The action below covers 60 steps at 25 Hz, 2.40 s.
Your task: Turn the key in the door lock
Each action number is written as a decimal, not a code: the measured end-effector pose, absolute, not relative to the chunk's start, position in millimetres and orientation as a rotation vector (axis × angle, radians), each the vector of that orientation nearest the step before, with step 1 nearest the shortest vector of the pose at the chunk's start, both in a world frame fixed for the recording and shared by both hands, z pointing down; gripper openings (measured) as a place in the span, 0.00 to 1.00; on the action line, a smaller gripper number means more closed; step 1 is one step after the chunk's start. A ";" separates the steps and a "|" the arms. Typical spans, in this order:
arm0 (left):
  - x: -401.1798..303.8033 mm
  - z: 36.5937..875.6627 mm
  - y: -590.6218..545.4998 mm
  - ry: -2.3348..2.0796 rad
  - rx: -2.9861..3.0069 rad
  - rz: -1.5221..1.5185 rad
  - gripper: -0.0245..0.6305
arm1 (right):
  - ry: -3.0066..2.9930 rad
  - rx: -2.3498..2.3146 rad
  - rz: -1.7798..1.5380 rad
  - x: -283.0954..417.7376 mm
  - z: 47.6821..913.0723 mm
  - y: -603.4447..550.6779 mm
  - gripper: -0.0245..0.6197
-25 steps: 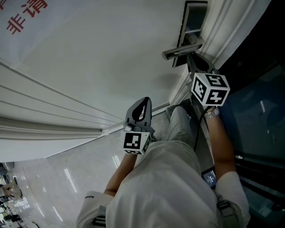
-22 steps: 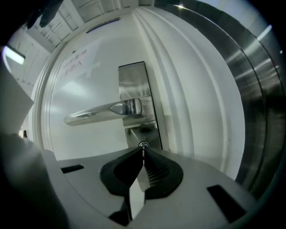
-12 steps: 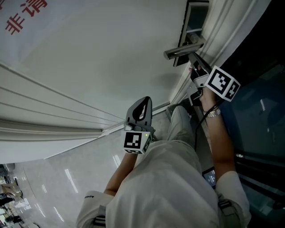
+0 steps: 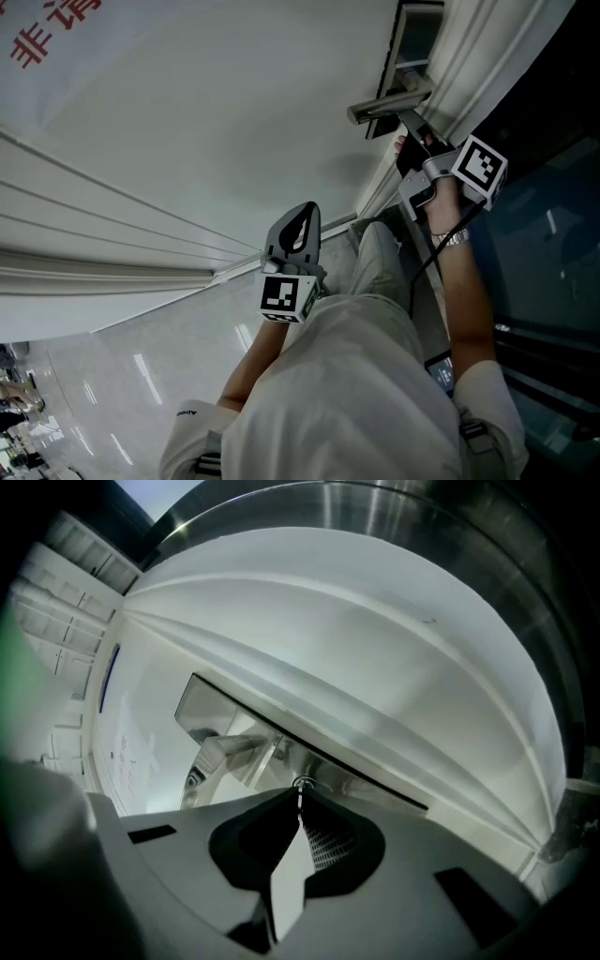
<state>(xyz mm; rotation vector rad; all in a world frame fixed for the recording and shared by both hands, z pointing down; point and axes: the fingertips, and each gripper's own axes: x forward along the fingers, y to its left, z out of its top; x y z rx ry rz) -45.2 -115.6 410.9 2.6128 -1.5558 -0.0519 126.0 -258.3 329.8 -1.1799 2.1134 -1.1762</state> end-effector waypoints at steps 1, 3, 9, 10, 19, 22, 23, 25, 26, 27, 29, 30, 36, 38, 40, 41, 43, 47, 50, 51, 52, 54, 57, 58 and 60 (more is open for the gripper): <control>-45.3 411.1 -115.6 -1.557 2.613 -0.051 0.05 | 2.098 -1.162 -1.192 126.2 330.0 -258.3 0.05; -44.9 410.5 -115.8 -1.559 2.613 -0.062 0.05 | 2.066 -1.128 -1.221 126.4 330.4 -258.7 0.05; -44.2 413.5 -114.5 -1.561 2.605 -0.042 0.05 | 1.949 -1.005 -1.327 126.7 332.2 -258.6 0.05; -44.6 413.0 -114.5 -1.566 2.603 -0.041 0.05 | 1.920 -0.977 -1.350 126.5 332.3 -258.6 0.05; -44.5 409.2 -113.5 -1.579 2.608 -0.064 0.05 | 1.738 -0.810 -1.452 125.4 334.5 -259.2 0.05; -45.4 409.0 -112.7 -1.585 2.605 -0.063 0.05 | 1.640 -0.740 -1.488 125.9 336.1 -259.0 0.05; -46.1 411.0 -112.1 -1.586 2.601 -0.057 0.05 | 1.608 -0.718 -1.500 125.9 336.5 -259.0 0.05; -46.8 413.0 -111.6 -1.589 2.596 -0.049 0.05 | 1.558 -0.685 -1.520 125.7 336.4 -258.7 0.05; -47.0 412.4 -111.8 -1.592 2.596 -0.048 0.05 | 1.539 -0.673 -1.530 125.4 336.3 -258.7 0.05; -47.3 411.6 -112.1 -1.596 2.595 -0.048 0.05 | 1.523 -0.662 -1.539 125.1 336.3 -258.7 0.05; -47.5 411.9 -112.5 -1.597 2.594 -0.047 0.05 | 1.501 -0.648 -1.556 125.1 336.8 -259.2 0.06; -47.0 413.5 -112.4 -1.593 2.593 -0.042 0.05 | 1.498 -0.649 -1.560 125.4 336.9 -259.4 0.06; -41.9 414.2 -113.5 -1.570 2.610 -0.031 0.05 | 1.573 -0.659 -1.544 123.5 344.0 -259.6 0.17; -39.9 414.7 -113.7 -1.563 2.613 -0.025 0.05 | 1.654 -0.669 -1.506 121.0 343.3 -258.1 0.20; -38.4 416.0 -113.2 -1.554 2.614 -0.027 0.05 | 1.770 -0.690 -1.453 116.3 341.5 -253.4 0.20; -38.4 416.0 -113.4 -1.555 2.612 -0.030 0.05 | 1.832 -0.710 -1.420 114.1 341.2 -250.6 0.21; -39.9 414.5 -115.1 -1.565 2.609 -0.038 0.05 | 1.942 -0.750 -1.350 110.3 341.4 -245.9 0.22; -43.0 415.0 -115.5 -1.577 2.600 -0.037 0.05 | 2.121 -0.825 -1.238 102.6 345.9 -238.3 0.23; -43.4 415.8 -114.0 -1.577 2.599 -0.030 0.05 | 2.252 -0.948 -1.099 100.5 344.6 -234.3 0.23; -43.2 415.3 -114.0 -1.579 2.602 -0.034 0.05 | 2.292 -1.026 -1.042 101.7 344.9 -233.1 0.23; -43.1 416.4 -113.6 -1.579 2.603 -0.032 0.05 | 2.329 -1.121 -0.986 104.1 346.2 -231.7 0.23; -42.7 419.3 -112.3 -1.574 2.602 -0.024 0.05 | 2.425 -1.324 -0.820 109.5 346.1 -228.8 0.23; -41.5 415.9 -112.0 -1.570 2.611 -0.033 0.05 | 2.574 -1.624 -0.455 115.7 340.3 -225.7 0.23; -41.2 416.0 -111.9 -1.568 2.613 -0.031 0.05 | 2.613 -1.700 -0.343 116.5 339.3 -224.7 0.23; -40.4 416.3 -111.9 -1.563 2.619 -0.027 0.05 | 2.686 -1.794 -0.171 115.8 339.0 -222.7 0.23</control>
